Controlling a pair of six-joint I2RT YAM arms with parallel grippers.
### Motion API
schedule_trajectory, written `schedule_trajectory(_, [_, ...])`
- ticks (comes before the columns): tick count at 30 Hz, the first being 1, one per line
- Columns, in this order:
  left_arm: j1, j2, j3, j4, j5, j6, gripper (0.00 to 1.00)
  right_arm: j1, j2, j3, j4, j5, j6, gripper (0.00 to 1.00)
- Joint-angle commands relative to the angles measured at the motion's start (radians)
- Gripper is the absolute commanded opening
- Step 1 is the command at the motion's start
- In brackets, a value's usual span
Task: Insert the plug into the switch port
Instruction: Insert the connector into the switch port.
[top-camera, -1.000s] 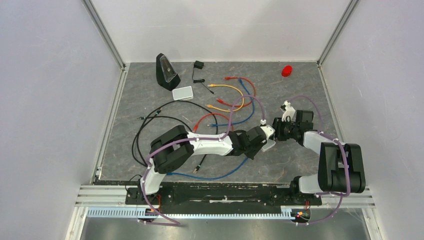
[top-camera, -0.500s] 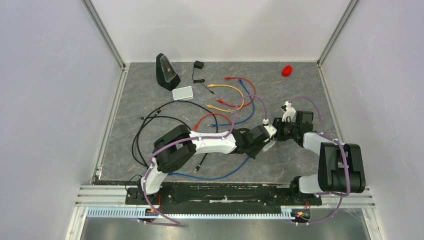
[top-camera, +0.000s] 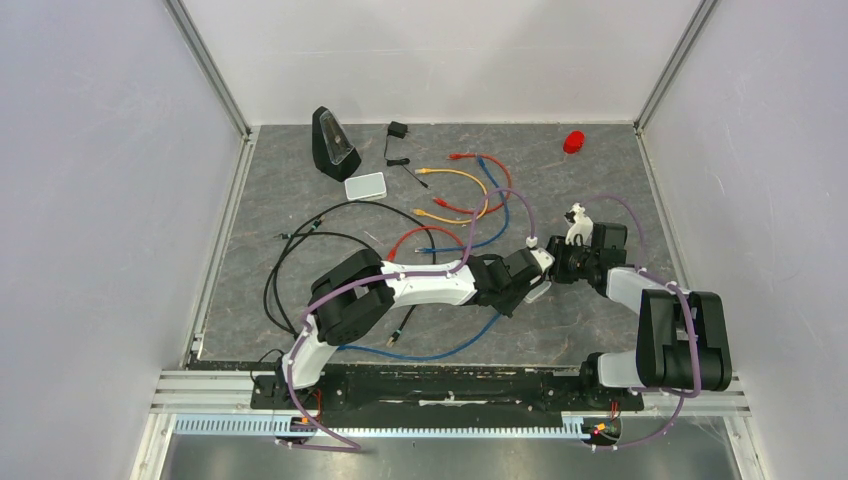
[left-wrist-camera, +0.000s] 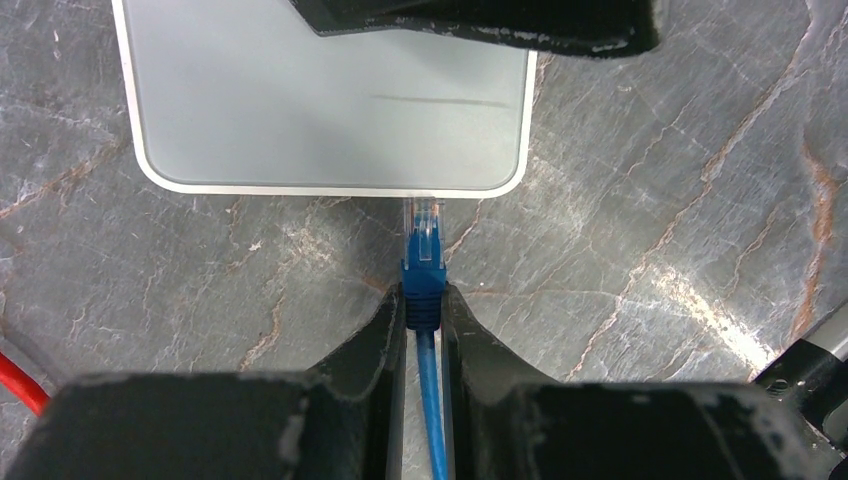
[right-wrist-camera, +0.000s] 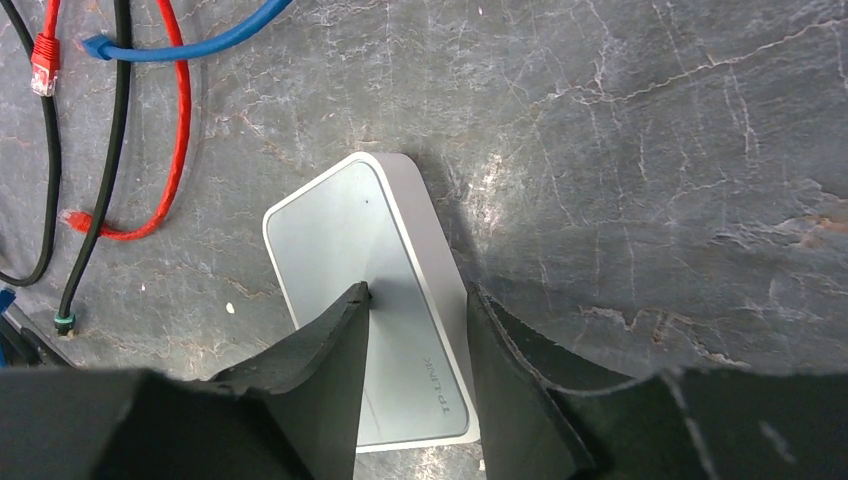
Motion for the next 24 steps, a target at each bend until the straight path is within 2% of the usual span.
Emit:
schedule_trajectory(1, [0.000,0.006,-0.012,-0.097,0.021,-0.053,0.02,0.002,-0.024,-0.015,-0.007,0.032,0.014,0.44])
schedule_trajectory(12, [-0.001,-0.014,-0.011,-0.109,0.050,-0.070,0.02,0.001,-0.039,-0.028,-0.006,0.038,0.017,0.47])
schedule_trajectory(24, [0.002,0.039,0.050,-0.166,0.053,-0.115,0.02,0.001,-0.071,-0.094,0.038,-0.001,0.049,0.43])
